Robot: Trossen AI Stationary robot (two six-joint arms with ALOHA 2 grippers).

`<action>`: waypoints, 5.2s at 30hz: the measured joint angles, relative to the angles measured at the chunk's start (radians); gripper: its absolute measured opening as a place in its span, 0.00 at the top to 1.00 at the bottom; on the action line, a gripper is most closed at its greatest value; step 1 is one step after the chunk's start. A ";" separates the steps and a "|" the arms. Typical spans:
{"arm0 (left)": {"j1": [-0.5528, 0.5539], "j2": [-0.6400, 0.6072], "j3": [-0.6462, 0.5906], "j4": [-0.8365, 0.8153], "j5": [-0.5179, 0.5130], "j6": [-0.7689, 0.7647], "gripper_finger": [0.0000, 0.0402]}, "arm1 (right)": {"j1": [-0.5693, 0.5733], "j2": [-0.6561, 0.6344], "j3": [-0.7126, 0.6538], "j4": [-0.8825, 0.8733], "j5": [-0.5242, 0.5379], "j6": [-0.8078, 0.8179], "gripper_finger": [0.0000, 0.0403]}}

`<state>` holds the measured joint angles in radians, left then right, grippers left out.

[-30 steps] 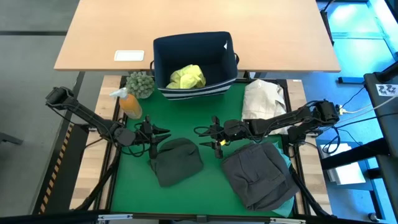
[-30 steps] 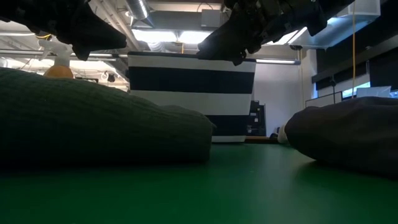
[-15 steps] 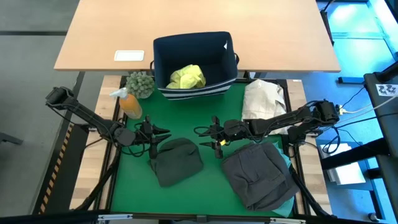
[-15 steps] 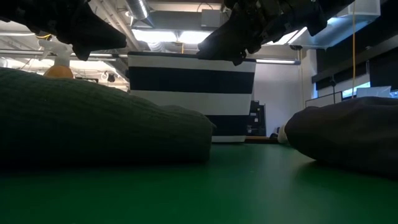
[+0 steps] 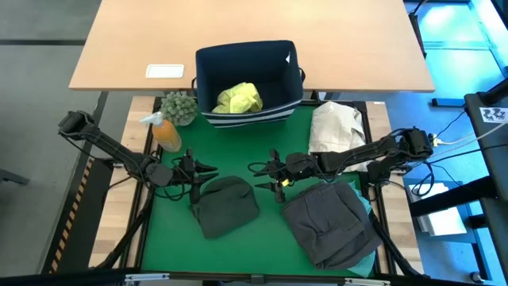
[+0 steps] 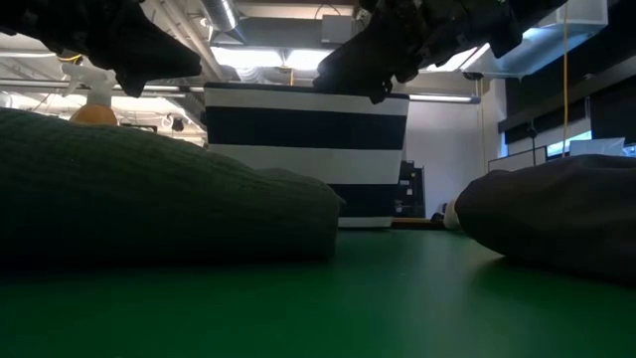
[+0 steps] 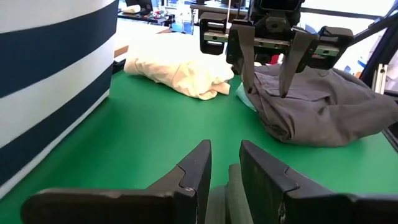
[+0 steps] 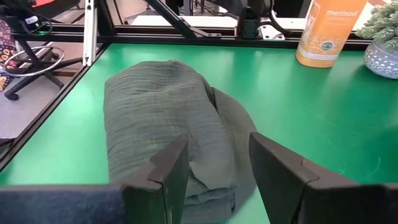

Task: Fold laundry
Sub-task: Stack the green polo on the black shorts

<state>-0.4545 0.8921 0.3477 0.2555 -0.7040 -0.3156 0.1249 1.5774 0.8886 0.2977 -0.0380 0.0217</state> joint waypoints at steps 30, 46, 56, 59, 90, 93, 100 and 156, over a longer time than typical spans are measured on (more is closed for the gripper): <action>0.000 0.000 0.000 0.001 0.068 -0.181 0.80 | 0.000 -0.002 0.013 -0.008 -0.113 0.045 0.59; -0.001 0.000 0.000 0.002 0.071 -0.197 0.80 | 0.000 -0.002 0.013 0.037 -0.113 0.119 0.59; -0.005 0.000 0.000 0.001 0.131 -0.172 0.80 | 0.000 -0.002 0.013 0.049 -0.202 0.105 0.59; -0.005 -0.004 0.000 0.001 0.132 -0.172 0.80 | 0.000 -0.003 0.014 0.035 -0.227 0.102 0.59; -0.005 -0.004 0.000 0.000 0.085 -0.171 0.80 | 0.000 -0.004 0.014 -0.025 -0.233 0.100 0.59; -0.005 -0.004 0.000 0.000 0.085 -0.171 0.80 | 0.000 -0.004 0.014 -0.025 -0.233 0.100 0.59; -0.005 -0.004 0.000 0.000 0.084 -0.172 0.80 | 0.000 -0.004 0.014 -0.009 -0.157 0.061 0.59; -0.002 -0.003 0.001 -0.089 0.007 -0.100 0.80 | 0.000 0.005 0.014 0.021 -0.096 -0.218 0.59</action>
<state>-0.4564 0.8886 0.3489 0.1661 -0.6971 -0.4156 0.1249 1.5822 0.9024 0.3185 -0.1336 -0.1964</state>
